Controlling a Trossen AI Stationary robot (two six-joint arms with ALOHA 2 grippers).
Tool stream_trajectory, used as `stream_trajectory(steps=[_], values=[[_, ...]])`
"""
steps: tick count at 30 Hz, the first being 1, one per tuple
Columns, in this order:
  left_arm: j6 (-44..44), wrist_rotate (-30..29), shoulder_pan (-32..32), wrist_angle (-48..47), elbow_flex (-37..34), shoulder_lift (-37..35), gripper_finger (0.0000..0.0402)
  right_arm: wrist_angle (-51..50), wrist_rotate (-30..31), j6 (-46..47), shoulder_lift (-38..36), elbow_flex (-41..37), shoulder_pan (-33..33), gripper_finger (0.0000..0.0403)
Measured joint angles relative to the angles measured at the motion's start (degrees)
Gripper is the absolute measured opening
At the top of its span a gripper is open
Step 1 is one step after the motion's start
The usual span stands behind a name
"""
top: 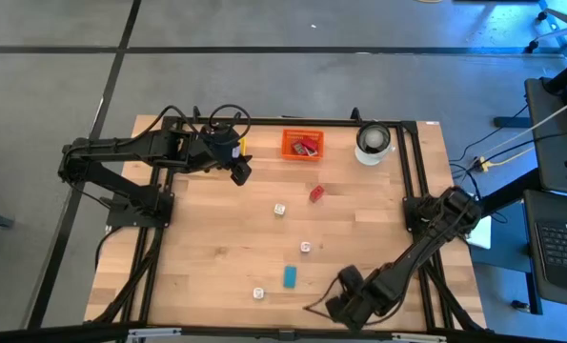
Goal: Pick & Place Office items
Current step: Put the dark blue digital timer into the orange bin
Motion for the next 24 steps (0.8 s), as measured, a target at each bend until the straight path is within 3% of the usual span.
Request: stream_trajectory(steps=[7,13,18,24], values=[[0.02,-4.66,0.00,0.00,0.00,-0.01,0.0253,-11.88,25.08,-2.04,-9.54,0.00,-5.42,0.0055],[1.38,-7.03,0.00,0.00,0.00,-0.02,0.0253,-14.19,43.79,-18.63,-20.79,0.00,-13.25,0.0057],[1.68,-10.16,0.13,0.02,0.00,-0.02,0.0253,-8.11,51.24,-37.13,-29.45,0.00,-20.62,0.0059],[5.28,-11.01,0.13,0.07,0.00,-0.02,0.0253,7.77,51.69,-61.76,-34.98,0.00,-28.14,0.0059]])
